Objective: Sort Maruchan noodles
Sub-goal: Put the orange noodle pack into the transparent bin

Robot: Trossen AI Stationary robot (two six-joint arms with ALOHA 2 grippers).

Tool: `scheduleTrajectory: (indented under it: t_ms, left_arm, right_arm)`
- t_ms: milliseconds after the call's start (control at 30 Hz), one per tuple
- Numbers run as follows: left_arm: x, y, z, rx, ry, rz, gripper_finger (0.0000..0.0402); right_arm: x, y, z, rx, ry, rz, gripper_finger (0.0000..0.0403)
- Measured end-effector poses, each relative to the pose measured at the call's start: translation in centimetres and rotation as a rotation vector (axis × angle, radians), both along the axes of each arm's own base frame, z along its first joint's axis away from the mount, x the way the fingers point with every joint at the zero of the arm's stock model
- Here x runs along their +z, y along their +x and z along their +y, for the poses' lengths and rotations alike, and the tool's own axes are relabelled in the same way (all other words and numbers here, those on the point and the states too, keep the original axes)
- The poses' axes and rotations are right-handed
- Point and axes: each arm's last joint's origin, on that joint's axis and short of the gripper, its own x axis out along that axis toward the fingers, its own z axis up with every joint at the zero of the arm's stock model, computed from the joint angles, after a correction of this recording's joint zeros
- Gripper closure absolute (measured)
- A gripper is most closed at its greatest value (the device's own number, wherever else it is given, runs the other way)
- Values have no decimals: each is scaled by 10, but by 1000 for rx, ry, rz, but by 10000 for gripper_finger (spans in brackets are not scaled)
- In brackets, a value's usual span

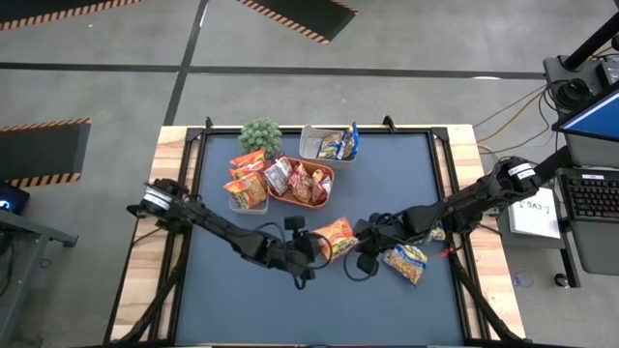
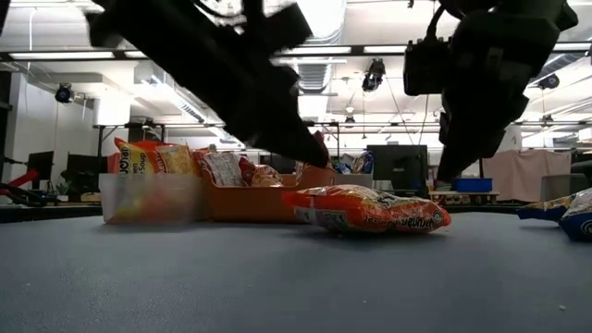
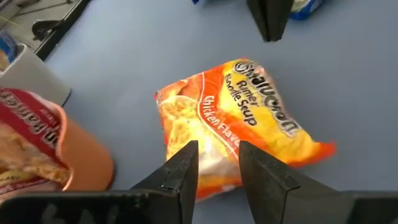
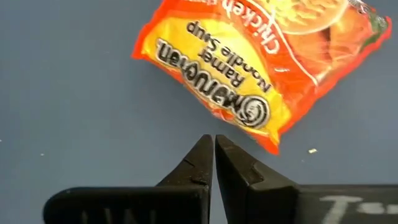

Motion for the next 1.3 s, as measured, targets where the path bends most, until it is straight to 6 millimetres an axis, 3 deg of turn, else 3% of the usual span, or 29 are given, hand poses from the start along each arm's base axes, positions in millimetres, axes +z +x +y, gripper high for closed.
scheduleTrajectory:
  t_ms: [133, 300, 533, 700, 1000, 1300]
  left_arm:
    - [-8, 7, -1, 5, 4, 12, 315]
    - [-16, 12, -1, 7, 9, 26, 326]
    - [-27, 10, 0, 26, -5, 44, 336]
    - [-30, 7, 1, 32, -20, 56, 343]
    - [-34, 6, 1, 47, -31, 71, 350]
    - [-35, 5, 2, 56, -39, 78, 350]
  right_arm:
    - [-2, -4, -5, -32, -5, 65, 367]
    - [4, -10, -14, -58, -16, 92, 301]
    - [16, -16, -35, -122, -59, -3, 201]
    - [10, -13, -51, -196, -55, -94, 153]
    - [-8, -6, -68, -252, 25, -204, 102]
    - [-29, -1, -67, -269, 75, -201, 85]
